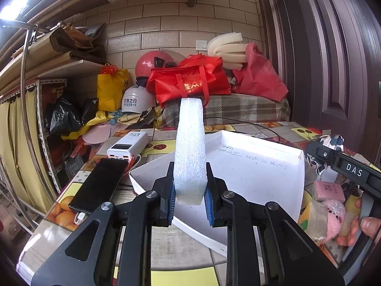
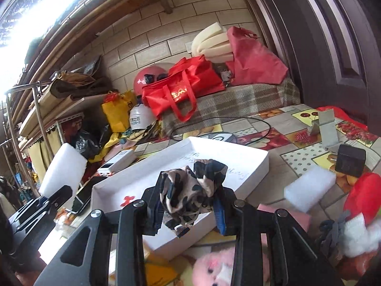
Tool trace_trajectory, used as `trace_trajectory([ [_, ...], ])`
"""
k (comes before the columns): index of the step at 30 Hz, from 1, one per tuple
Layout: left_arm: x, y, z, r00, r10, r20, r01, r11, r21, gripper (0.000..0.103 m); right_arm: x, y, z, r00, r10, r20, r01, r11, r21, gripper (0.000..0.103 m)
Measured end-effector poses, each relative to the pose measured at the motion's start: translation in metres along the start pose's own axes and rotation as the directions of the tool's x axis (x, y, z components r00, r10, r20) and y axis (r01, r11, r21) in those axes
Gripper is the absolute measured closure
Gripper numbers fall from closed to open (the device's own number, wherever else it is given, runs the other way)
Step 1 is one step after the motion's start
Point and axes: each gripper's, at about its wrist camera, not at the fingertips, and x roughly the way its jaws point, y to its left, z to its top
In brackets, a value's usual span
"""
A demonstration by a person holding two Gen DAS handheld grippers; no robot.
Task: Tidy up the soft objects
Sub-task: 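Carry the cloth with the right tool into the white tray while the left tool drops the foam there, then grasp the braided rope knot with the left tool while the right tool grasps the white sock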
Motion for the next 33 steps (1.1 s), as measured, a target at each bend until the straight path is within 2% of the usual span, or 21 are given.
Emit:
trace_trajectory([
  [5,0.034,-0.003,0.007,0.994,-0.07,-0.079,0.069,0.998,-0.011,0.084,0.036,-0.014,0.01,0.999,0.006,-0.053,-0.005,1.0,0.017,0.069],
  [10,0.05,-0.003,0.008,0.986,-0.096,-0.14,0.09,0.995,-0.043,0.084,0.05,0.003,0.011,0.996,0.029,-0.084,-0.032,0.999,-0.038,0.066],
  [12,0.055,0.002,0.008,0.983,-0.093,-0.16,0.082,0.994,-0.073,0.083,0.052,0.01,0.01,0.996,0.022,-0.091,-0.028,0.997,-0.066,0.06],
  [13,0.056,0.005,0.007,0.981,-0.083,-0.173,0.068,0.994,-0.089,0.08,0.054,0.013,0.01,0.995,0.015,-0.095,-0.023,0.996,-0.082,0.05],
  [14,0.059,0.007,0.007,0.981,-0.063,-0.185,0.045,0.994,-0.101,0.057,0.054,0.017,0.009,0.995,0.004,-0.098,-0.013,0.995,-0.098,0.027],
  [15,0.06,0.009,0.008,0.98,-0.05,-0.191,0.029,0.993,-0.111,0.036,0.055,0.019,0.01,0.995,-0.005,-0.098,-0.006,0.994,-0.112,0.014],
  [16,0.059,0.011,0.007,0.981,-0.043,-0.189,0.021,0.993,-0.119,0.003,0.053,0.022,0.009,0.996,-0.01,-0.092,-0.002,0.992,-0.126,0.0],
  [17,0.058,0.013,0.007,0.983,-0.027,-0.18,0.003,0.991,-0.131,0.0,0.052,0.024,0.009,0.996,-0.01,-0.083,-0.001,0.99,-0.139,0.0],
  [21,0.054,0.018,0.007,0.986,-0.02,-0.164,-0.005,0.988,-0.151,0.0,0.047,0.032,0.01,0.998,-0.008,-0.059,-0.003,0.983,-0.182,0.0],
  [27,0.048,0.015,0.009,0.991,0.013,-0.134,-0.031,0.991,-0.132,0.0,0.038,0.039,0.01,1.0,-0.008,0.0,0.007,0.976,-0.219,0.0],
  [33,0.038,0.014,0.009,0.996,0.043,-0.082,-0.052,0.992,-0.117,0.0,0.023,0.041,0.005,1.0,-0.009,0.02,0.013,0.973,-0.23,0.0],
])
